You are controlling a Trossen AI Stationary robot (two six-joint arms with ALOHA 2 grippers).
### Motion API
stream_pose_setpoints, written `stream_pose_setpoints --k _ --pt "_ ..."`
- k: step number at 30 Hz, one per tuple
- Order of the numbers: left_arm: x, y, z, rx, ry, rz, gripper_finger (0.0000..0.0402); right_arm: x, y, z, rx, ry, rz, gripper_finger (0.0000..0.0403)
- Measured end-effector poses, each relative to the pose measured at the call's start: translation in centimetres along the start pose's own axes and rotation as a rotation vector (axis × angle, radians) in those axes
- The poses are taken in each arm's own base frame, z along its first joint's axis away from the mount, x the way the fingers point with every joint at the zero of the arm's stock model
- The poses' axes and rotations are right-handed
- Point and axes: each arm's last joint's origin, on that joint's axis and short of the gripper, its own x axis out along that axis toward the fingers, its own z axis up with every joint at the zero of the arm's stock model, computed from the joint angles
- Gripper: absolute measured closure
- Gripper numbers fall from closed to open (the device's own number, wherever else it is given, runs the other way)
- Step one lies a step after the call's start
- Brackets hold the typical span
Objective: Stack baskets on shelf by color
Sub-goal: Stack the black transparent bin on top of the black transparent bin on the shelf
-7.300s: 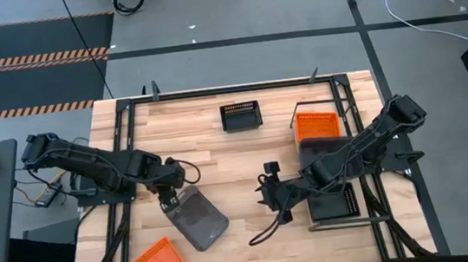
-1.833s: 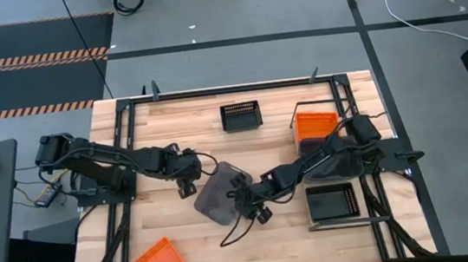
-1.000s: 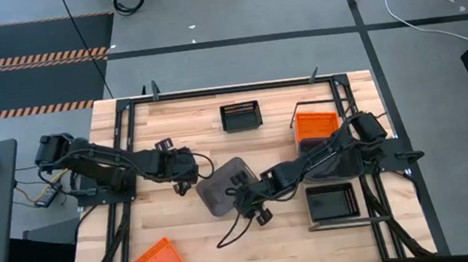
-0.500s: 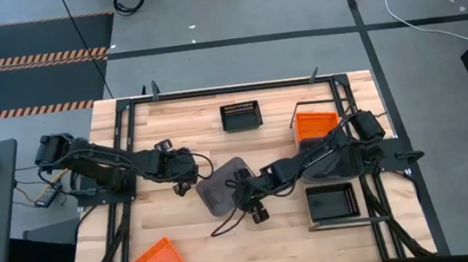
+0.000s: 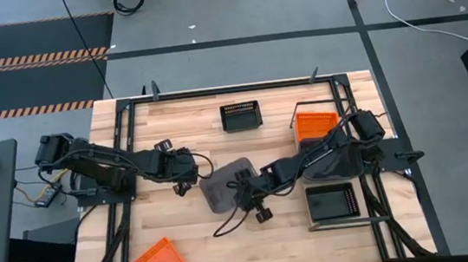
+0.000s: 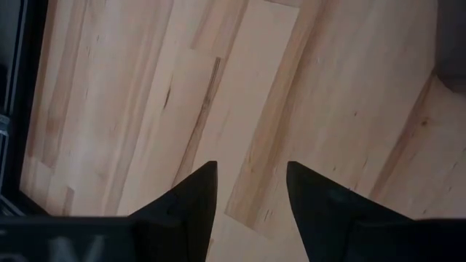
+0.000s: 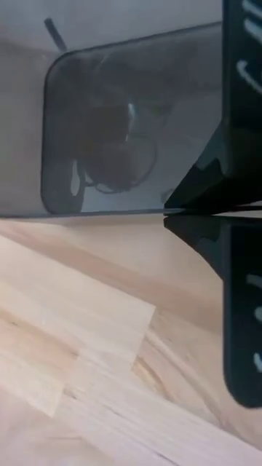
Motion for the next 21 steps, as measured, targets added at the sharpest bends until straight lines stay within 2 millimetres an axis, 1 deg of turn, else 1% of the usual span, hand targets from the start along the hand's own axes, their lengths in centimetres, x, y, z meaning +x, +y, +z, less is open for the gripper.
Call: stream_pose_setpoints --k 2,4,6,8,12,15,18,21 --pt "0.0 0.0 0.0 0.0 0.0 0.0 0.023 -0.1 -0.2 0.0 0.004 0.006 -0.002 0.0389" --pt "0.0 0.0 0.0 0.002 0.002 0.001 0.023 -0.7 -0.4 -0.1 0.007 0.024 -0.009 0.0394" --pt "0.0 0.1 -0.1 0.012 0.01 0.005 0.023 -1.8 -0.6 0.0 0.012 0.029 -0.041 0.0393" --pt "0.0 0.1 -0.3 0.022 0.023 0.015 0.023 -3.4 -0.9 0.4 0.018 0.019 -0.084 0.0393" --pt "-0.2 0.5 -0.4 0.053 0.006 0.073 0.023 -7.4 -1.2 1.1 0.043 -0.015 -0.133 0.0395" --pt "-0.7 0.8 -0.3 0.034 -0.037 0.081 0.023 -11.2 -0.9 1.4 0.061 -0.057 -0.15 0.0395" --pt "-1.0 0.9 -0.1 0.021 -0.071 0.067 0.023 -14.8 -0.4 1.0 0.093 -0.056 -0.177 0.0395" --pt "-1.0 0.8 -0.1 0.022 -0.079 0.062 0.023 -18.0 0.1 0.1 0.137 -0.038 -0.193 0.0395"
